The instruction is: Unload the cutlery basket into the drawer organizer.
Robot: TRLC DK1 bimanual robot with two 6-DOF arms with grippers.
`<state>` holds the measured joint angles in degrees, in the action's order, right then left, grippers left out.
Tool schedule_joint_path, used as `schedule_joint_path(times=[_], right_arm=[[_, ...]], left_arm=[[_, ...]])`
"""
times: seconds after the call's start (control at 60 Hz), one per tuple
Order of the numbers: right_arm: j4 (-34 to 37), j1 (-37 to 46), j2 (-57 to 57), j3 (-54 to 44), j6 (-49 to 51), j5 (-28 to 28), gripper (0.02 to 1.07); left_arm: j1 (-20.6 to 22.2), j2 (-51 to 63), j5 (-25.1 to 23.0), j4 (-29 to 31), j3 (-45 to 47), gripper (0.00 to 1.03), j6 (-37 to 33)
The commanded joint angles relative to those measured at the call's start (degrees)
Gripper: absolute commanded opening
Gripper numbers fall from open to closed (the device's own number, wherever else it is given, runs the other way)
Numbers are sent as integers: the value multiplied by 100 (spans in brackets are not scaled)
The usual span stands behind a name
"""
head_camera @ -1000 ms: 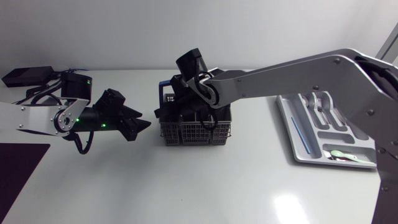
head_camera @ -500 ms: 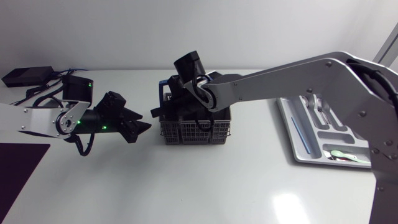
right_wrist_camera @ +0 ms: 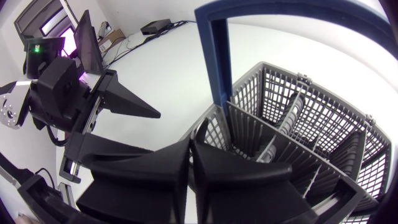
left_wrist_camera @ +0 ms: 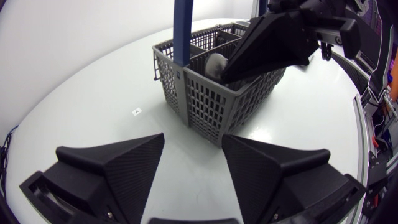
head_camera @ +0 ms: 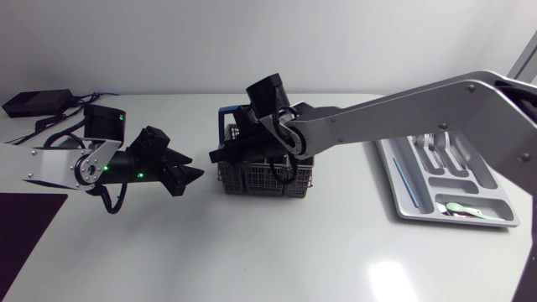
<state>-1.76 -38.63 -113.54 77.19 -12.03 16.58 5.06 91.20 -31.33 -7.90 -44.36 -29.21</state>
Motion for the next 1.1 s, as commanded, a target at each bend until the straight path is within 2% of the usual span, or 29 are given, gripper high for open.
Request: schedule_joint_path(times=[0.0, 0.15, 0.55, 0.817, 1.083], right_arm=[[-123, 172, 288, -283, -106, 38, 8], [-290, 321, 517, -538, -203, 320, 8], [-343, 435, 991, -784, -203, 399, 8], [-422, 567, 1642, -881, -291, 1005, 8], [-44, 928, 2310, -582, -590, 1805, 8]], left_arm=[[48, -137, -84, -36, 191, 66, -23], [118, -234, -75, 8, 200, 66, -6], [232, -392, -75, 87, 200, 66, 38], [206, -542, -75, 113, 296, 66, 38], [188, -735, -57, 236, 323, 66, 38]])
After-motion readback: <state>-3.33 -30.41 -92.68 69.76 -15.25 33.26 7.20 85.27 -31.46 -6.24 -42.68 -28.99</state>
